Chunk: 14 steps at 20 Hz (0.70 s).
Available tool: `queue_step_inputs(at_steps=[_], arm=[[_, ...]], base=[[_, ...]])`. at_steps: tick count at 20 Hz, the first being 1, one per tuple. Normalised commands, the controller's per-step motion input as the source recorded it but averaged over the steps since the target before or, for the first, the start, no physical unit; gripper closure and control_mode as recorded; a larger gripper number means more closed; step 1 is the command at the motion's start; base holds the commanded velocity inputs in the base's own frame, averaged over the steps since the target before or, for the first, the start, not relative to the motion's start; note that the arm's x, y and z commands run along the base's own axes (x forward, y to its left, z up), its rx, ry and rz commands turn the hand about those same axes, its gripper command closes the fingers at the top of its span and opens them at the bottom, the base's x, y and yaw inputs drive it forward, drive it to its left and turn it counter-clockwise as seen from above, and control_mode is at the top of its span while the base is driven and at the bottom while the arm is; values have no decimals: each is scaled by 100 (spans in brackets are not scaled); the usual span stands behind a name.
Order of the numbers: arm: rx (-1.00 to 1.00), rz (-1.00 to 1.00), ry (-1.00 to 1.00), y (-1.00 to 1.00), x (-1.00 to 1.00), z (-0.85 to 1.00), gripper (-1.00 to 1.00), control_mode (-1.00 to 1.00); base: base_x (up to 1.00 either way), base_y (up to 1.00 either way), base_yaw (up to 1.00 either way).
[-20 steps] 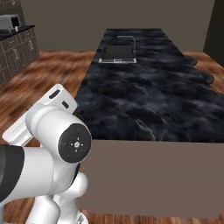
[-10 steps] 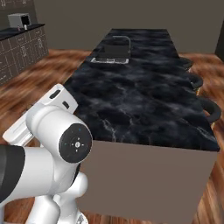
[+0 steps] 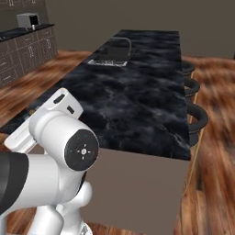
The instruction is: Move the drinks to the dining counter.
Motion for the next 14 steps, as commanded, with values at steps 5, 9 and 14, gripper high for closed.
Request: queue_step_inputs(at_steps=[5, 9, 14], arm=[[0, 0, 0, 0, 0, 0, 100, 100], [0, 0, 0, 0, 0, 0, 100, 100], [0, 0, 0, 0, 0, 0, 100, 100]], base=[[61, -26, 14], [83, 0, 4], [69, -2, 0]])
